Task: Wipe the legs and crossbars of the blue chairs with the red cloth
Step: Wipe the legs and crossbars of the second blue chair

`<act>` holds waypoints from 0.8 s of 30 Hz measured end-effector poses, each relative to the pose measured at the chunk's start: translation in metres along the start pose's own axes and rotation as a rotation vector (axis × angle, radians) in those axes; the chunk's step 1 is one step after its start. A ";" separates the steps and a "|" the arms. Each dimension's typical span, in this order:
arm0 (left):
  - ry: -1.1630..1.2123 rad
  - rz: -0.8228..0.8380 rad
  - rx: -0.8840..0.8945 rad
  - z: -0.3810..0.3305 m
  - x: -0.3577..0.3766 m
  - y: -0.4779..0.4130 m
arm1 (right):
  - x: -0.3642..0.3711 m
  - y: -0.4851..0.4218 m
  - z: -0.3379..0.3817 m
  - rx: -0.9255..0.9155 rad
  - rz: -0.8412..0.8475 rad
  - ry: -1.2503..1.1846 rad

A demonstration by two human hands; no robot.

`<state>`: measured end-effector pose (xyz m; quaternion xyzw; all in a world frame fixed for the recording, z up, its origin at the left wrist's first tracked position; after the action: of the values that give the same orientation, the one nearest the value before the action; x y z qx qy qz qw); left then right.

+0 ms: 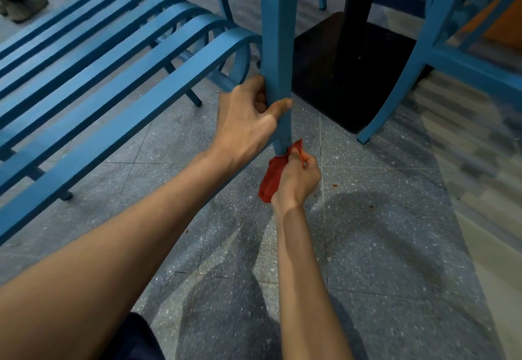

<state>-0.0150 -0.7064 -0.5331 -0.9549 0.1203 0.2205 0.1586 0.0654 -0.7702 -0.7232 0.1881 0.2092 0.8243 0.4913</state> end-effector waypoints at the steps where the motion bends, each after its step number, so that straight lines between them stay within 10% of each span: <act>1: -0.001 -0.003 0.003 0.000 0.000 0.001 | 0.002 0.002 0.006 -0.039 0.012 -0.011; 24: 0.024 0.014 -0.007 0.003 0.000 0.001 | -0.006 0.037 0.038 -0.446 0.007 0.161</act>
<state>-0.0162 -0.7064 -0.5355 -0.9571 0.1281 0.2107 0.1521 0.0610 -0.7856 -0.6724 0.0095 0.0597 0.8642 0.4994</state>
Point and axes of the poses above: each hand's wrist, its own y-axis away from the middle knuckle, its own x-axis out of the palm, z = x × y, the point moved 8 cm from there along -y, towards the middle knuckle, and after that the axes turned 14 degrees about y, right-handed, at the moved point
